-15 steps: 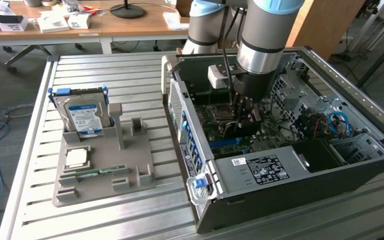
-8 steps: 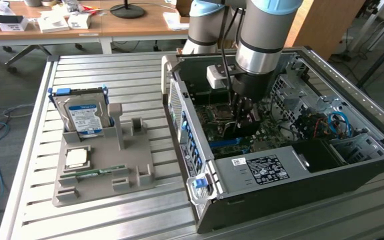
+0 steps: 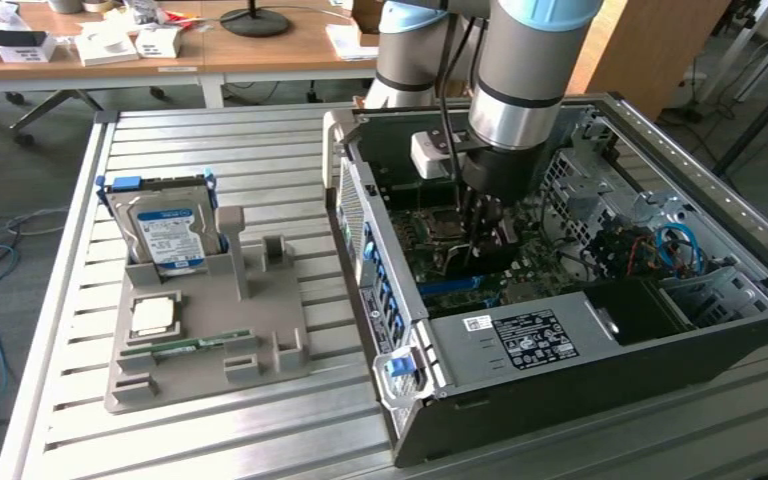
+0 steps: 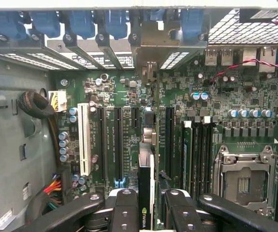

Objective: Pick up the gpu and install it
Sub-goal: 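Insert the gpu into the slot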

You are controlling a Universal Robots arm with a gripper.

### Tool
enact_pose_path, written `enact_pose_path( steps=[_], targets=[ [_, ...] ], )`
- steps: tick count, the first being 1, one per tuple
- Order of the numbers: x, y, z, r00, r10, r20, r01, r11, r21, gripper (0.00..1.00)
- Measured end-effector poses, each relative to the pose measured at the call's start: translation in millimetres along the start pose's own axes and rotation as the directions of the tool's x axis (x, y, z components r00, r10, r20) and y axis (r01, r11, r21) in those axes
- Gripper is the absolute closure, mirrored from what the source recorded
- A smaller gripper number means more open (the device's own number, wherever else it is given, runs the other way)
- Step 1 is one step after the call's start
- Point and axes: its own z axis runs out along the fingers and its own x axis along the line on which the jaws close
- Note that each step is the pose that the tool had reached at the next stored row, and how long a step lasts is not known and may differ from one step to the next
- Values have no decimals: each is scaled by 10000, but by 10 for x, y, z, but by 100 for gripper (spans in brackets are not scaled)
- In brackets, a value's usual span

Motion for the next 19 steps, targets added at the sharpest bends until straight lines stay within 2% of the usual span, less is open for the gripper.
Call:
enact_pose_path(
  steps=[19],
  targets=[
    [-14, 25, 22, 10000, 33, -7, -33, 10000, 0, 74]
  ],
)
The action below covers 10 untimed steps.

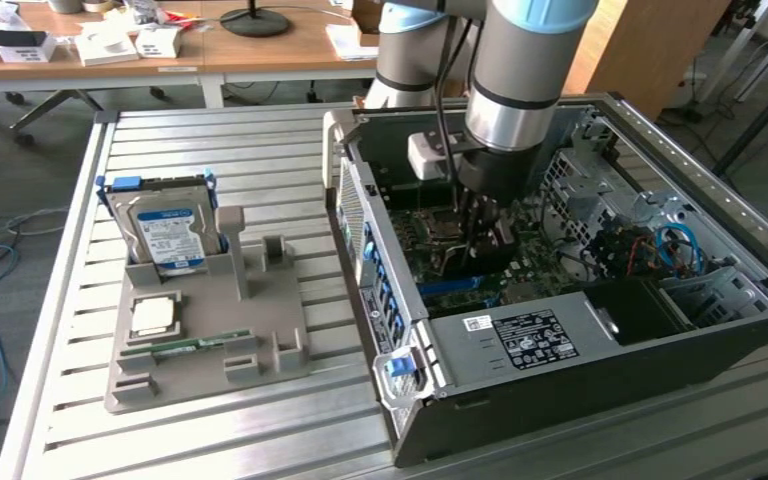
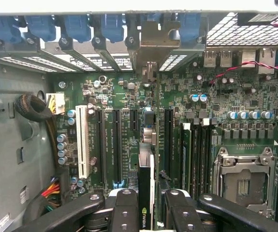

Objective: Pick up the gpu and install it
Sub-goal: 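Insert the gpu into the slot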

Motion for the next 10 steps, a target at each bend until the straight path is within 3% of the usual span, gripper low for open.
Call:
enact_pose_path(
  steps=[10],
  targets=[
    [0, 12, 28, 10000, 3, -3, -3, 10000, 1, 74]
  ],
)
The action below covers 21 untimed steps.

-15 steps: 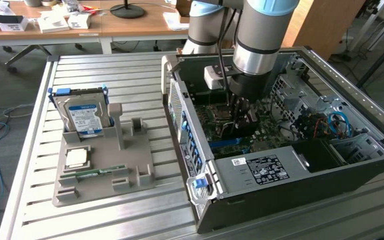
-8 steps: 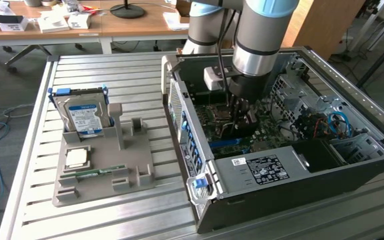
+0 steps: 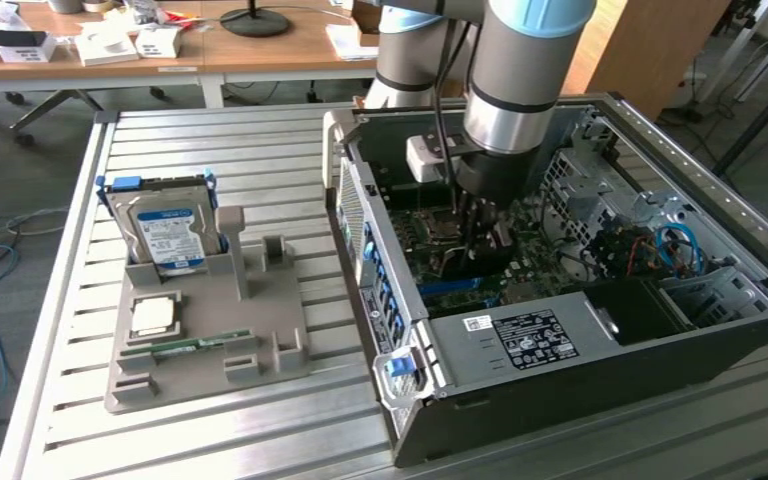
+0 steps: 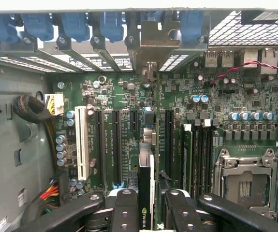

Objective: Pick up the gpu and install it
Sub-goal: 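Insert the gpu into the slot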

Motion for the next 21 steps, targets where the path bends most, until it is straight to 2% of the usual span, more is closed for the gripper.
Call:
enact_pose_path(
  steps=[21],
  targets=[
    [0, 13, 36, 10000, -3, -1, 3, 10000, 4, 74]
  ],
)
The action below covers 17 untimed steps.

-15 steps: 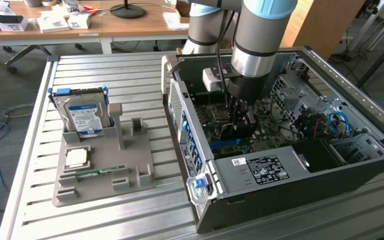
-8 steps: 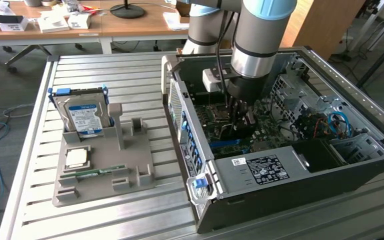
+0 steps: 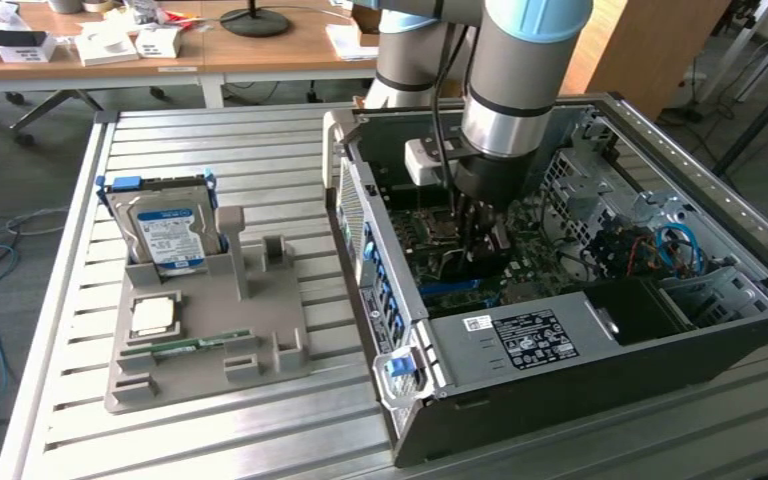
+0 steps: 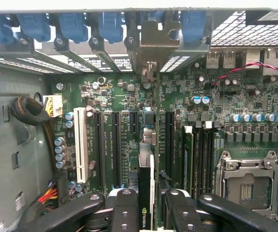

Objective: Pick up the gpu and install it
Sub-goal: 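Insert the gpu into the slot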

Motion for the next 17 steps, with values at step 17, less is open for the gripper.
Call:
enact_pose_path(
  steps=[17],
  targets=[
    [-1, 7, 38, 10000, 1, 2, -1, 10000, 1, 74]
  ],
)
